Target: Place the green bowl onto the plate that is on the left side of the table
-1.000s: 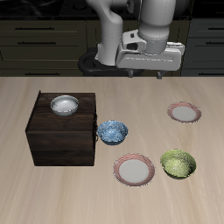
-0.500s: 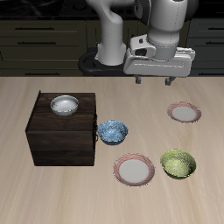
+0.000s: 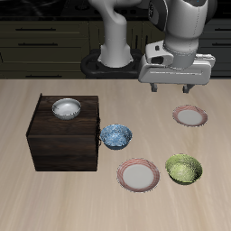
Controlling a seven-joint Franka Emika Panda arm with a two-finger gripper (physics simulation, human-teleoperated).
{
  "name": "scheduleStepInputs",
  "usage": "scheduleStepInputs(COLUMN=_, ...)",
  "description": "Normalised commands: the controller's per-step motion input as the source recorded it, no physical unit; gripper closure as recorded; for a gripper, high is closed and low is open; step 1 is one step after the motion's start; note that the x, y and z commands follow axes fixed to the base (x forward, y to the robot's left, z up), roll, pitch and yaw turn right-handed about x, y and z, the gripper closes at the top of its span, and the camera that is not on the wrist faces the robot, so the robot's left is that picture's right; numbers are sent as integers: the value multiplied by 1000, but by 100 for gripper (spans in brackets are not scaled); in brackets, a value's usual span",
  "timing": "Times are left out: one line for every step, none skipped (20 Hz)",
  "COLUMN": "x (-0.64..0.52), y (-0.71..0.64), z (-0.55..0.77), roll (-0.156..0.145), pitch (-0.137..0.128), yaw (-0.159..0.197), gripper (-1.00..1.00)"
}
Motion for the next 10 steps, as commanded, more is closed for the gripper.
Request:
scheduleStepInputs(x=177, y=313, z=-3, roll=53, pitch=1, yaw=-7, gripper=-100)
scheduleStepInputs(x=261, y=242, z=-26, roll=58, pitch=34, yaw=15, gripper=-100)
scheduleStepInputs(x=196, y=17, z=-6, roll=-97, pitch=17, yaw=-42, gripper=-100)
scheduleStepInputs(x=194, y=295, z=-4, roll=73, pitch=4, yaw=30, gripper=-100)
scheduleStepInputs(x=75, y=-64, z=6, roll=-6, pitch=-4, yaw=-19, gripper=-100)
scheduleStepInputs(x=254, y=279, z=77, roll=-25, pitch=-48, yaw=63, gripper=-100)
scheduleStepInputs(x=178, y=57, z=43, roll=44, pitch=-27, yaw=14, gripper=-100)
scheduleStepInputs(x=341, y=-25, z=30, roll=-87, pitch=22, yaw=-67, gripper=-100)
scheduleStepInputs(x=0, y=0, z=0, roll=0, pitch=0, yaw=0, gripper=-100)
scheduleStepInputs(x=460, y=47, z=126, roll=-6, pitch=-72, yaw=23, gripper=-100)
